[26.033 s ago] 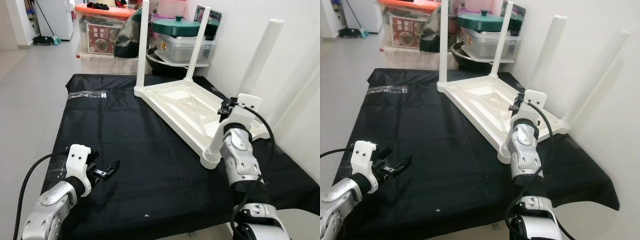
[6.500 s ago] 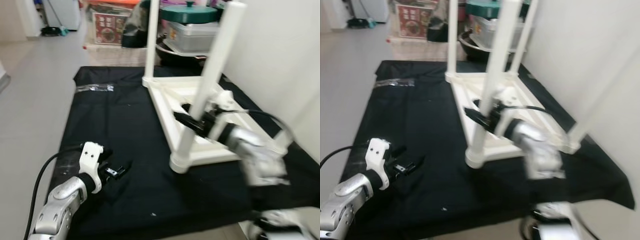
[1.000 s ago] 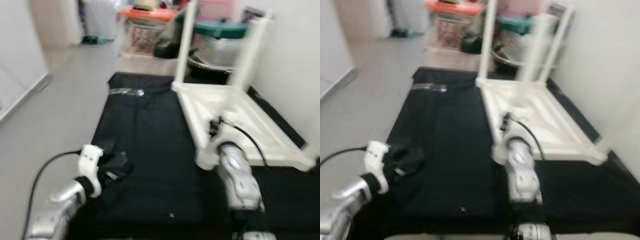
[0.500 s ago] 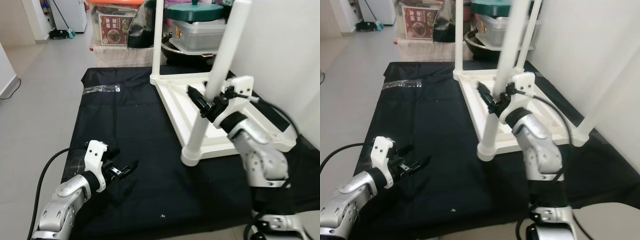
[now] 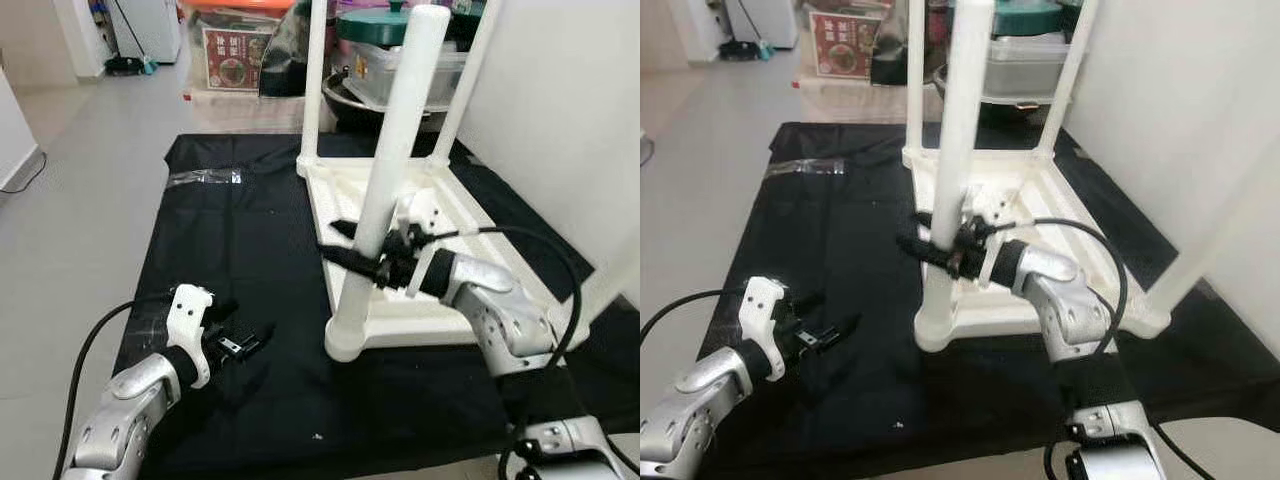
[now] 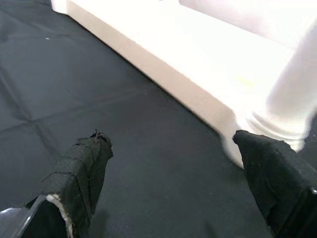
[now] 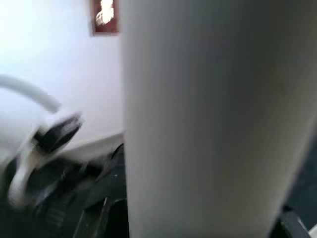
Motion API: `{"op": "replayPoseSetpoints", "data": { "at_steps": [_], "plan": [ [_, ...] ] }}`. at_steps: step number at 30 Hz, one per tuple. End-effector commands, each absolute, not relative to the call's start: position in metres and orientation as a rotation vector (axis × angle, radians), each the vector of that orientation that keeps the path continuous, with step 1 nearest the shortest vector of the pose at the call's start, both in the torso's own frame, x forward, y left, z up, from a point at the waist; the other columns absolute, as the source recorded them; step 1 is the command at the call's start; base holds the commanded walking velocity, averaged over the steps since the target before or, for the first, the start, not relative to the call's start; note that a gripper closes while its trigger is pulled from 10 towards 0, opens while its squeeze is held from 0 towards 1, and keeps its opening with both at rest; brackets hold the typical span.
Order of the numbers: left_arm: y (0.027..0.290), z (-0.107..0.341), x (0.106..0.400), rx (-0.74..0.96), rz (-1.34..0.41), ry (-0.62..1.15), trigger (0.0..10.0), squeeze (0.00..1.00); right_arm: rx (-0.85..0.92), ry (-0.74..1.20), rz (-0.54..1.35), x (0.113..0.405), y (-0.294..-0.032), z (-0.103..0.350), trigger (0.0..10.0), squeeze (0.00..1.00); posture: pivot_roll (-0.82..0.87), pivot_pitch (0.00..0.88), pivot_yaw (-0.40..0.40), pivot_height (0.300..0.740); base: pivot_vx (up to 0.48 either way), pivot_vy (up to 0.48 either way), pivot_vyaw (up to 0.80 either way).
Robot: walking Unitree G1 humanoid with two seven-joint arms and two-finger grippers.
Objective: Building children table
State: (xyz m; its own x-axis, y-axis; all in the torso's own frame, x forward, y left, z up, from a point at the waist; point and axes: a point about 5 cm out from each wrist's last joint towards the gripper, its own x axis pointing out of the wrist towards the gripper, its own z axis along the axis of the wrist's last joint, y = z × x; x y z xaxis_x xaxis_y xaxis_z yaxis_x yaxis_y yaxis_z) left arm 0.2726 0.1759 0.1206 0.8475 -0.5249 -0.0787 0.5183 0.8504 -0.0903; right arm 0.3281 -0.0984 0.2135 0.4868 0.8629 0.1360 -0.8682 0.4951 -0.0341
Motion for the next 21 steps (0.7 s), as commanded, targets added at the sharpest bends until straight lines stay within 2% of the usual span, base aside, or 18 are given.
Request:
{"op": "replayPoseSetpoints", "data": {
  "at_steps": [1,2,3,4,5,6,7,12,13,14,15,16,19,21],
  "plan": [
    [0.176,0.121,0.271,-0.068,-0.553,0.104,10.0,0.0,0.06,-0.101,0.923,0.335,-0.096,0.201,0.0,0.0,0.08,0.0,-0.113,0.74,0.0,0.0,0.0],
    [0.177,0.121,0.271,-0.066,-0.553,0.105,10.0,0.0,0.052,-0.039,0.657,0.35,-0.106,0.19,0.0,0.0,0.08,0.0,-0.114,0.74,0.0,0.0,0.0],
    [0.177,0.121,0.271,-0.066,-0.553,0.105,10.0,0.0,0.052,-0.039,0.657,0.35,-0.106,0.19,0.0,0.0,0.08,0.0,-0.114,0.74,0.0,0.0,0.0],
    [0.175,0.12,0.271,-0.072,-0.552,0.105,10.0,0.0,-0.007,0.107,0.018,0.358,-0.156,0.16,0.0,0.0,0.06,0.0,-0.109,0.74,0.0,0.0,0.0],
    [0.175,0.12,0.271,-0.072,-0.552,0.105,10.0,0.0,-0.007,0.107,0.018,0.358,-0.156,0.16,0.0,0.0,0.06,0.0,-0.109,0.74,0.0,0.0,0.0],
    [0.174,0.119,0.271,-0.073,-0.553,0.106,10.0,0.0,-0.033,0.134,-0.167,0.353,-0.173,0.152,0.0,0.0,0.06,0.0,-0.109,0.74,0.0,0.0,0.0],
    [0.173,0.118,0.27,-0.074,-0.556,0.108,10.0,0.0,-0.048,0.129,-0.249,0.347,-0.181,0.149,0.0,0.0,0.06,0.0,-0.106,0.74,0.0,0.0,0.0],
    [0.171,0.118,0.27,-0.077,-0.567,0.111,10.0,0.0,-0.024,0.099,-0.215,0.338,-0.173,0.155,0.0,0.0,0.06,0.0,-0.097,0.74,0.0,0.0,0.0],
    [0.171,0.118,0.27,-0.076,-0.57,0.113,10.0,0.0,-0.001,0.053,-0.117,0.337,-0.162,0.167,10.0,0.0,0.04,0.0,-0.087,0.74,0.0,0.0,0.0],
    [0.171,0.118,0.27,-0.076,-0.57,0.113,10.0,0.0,-0.001,0.053,-0.117,0.337,-0.162,0.167,10.0,0.0,0.04,0.0,-0.087,0.74,0.0,0.0,0.0],
    [0.172,0.118,0.271,-0.075,-0.572,0.113,10.0,0.0,0.022,0.013,-0.028,0.337,-0.154,0.177,10.0,0.0,0.04,0.0,-0.087,0.74,0.0,0.0,0.0],
    [0.172,0.119,0.273,-0.073,-0.573,0.111,10.0,0.0,0.064,-0.042,0.071,0.34,-0.149,0.19,10.0,1.0,0.05,0.0,-0.088,0.74,0.0,0.0,0.0],
    [0.172,0.121,0.274,-0.071,-0.574,0.108,10.0,0.0,0.106,-0.095,0.177,0.347,-0.146,0.204,10.0,1.0,0.05,0.0,-0.09,0.74,0.0,0.0,0.0],
    [0.172,0.122,0.275,-0.075,-0.574,0.103,10.0,0.0,0.121,-0.103,0.342,0.36,-0.143,0.222,10.0,1.0,0.05,0.0,-0.091,0.74,0.0,0.0,0.0]
  ]
}}
